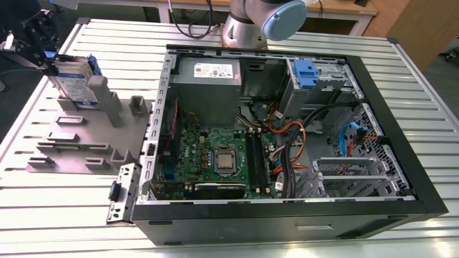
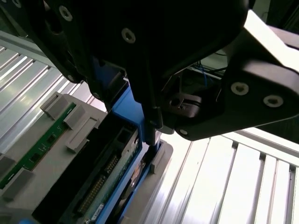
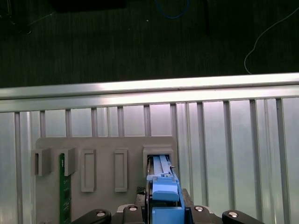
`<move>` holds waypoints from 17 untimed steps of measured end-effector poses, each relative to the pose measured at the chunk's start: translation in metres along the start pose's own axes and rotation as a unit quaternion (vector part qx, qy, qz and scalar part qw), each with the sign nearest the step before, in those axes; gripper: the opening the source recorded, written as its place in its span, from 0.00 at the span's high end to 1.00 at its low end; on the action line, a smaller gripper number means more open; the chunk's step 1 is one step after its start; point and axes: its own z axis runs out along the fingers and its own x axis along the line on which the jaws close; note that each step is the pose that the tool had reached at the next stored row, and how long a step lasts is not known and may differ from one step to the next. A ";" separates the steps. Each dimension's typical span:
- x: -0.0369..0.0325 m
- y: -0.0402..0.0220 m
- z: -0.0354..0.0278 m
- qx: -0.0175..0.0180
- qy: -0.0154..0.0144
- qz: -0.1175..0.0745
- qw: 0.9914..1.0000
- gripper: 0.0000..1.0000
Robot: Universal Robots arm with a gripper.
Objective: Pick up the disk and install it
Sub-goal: 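Pick up the disk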
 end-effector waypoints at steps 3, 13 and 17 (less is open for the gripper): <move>0.0000 0.0000 0.0000 0.000 0.000 0.000 1.000 0.63; 0.0000 0.0000 0.0000 0.000 0.000 -0.017 1.000 0.63; 0.0000 0.0000 0.0000 0.000 0.000 -0.022 1.000 0.63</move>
